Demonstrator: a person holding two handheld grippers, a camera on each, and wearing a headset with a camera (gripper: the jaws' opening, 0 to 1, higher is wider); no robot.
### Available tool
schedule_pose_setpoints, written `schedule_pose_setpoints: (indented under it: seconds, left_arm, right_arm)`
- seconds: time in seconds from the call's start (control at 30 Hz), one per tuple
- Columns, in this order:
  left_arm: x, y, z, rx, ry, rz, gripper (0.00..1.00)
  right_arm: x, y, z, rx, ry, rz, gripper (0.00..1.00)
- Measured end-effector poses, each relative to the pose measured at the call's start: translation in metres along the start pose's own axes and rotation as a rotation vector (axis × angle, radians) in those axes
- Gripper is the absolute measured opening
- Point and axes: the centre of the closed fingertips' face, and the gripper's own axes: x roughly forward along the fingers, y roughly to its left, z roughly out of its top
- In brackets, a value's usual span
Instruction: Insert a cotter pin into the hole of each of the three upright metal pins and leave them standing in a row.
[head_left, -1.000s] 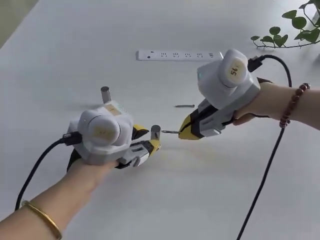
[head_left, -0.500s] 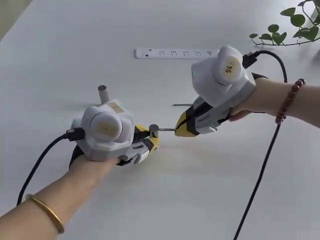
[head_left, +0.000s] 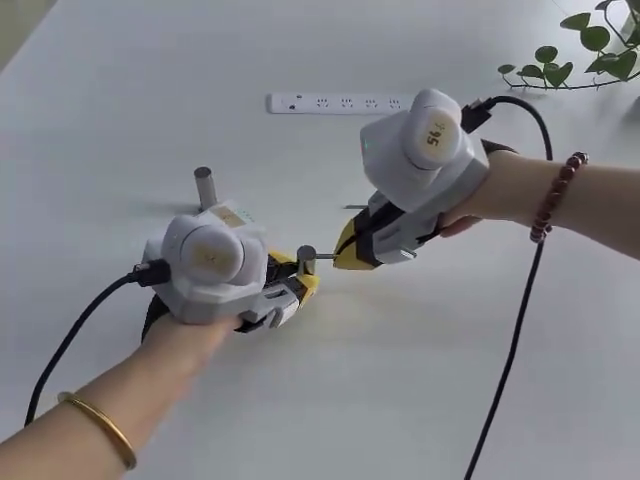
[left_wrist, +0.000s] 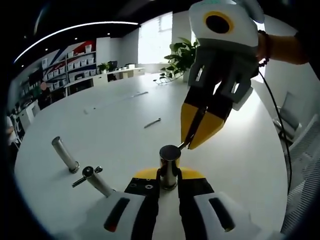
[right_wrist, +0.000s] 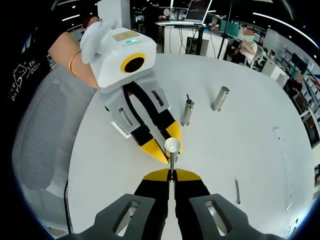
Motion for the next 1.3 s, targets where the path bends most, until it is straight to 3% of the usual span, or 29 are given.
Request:
schedule_pose_setpoints:
  seconds: [0.47, 0.73, 1.03, 1.3]
  left_arm:
    - [0.005, 0.003, -0.006, -0.085, -0.012, 0.030, 0.12]
    - [0.006, 0.003, -0.007, -0.116, -0.015, 0.040, 0.12]
    - [0.006, 0.003, -0.007, -0.134, -0.021, 0.050, 0.13]
    - [0.007, 0.004, -0.008, -0.155, -0.026, 0.054, 0.13]
  right_arm:
    - [0.009, -0.003, 0.008, 0.007, -0.025, -0.003, 0.00]
    - [0.002, -0.002, 0.012, 0.017, -0.047, -0.024, 0.04]
    - [-0.004, 0.000, 0.003, 0.007, -0.012, -0.045, 0.00]
    - [0.001, -0.005, 0.009, 0.009, -0.016, -0.058, 0.00]
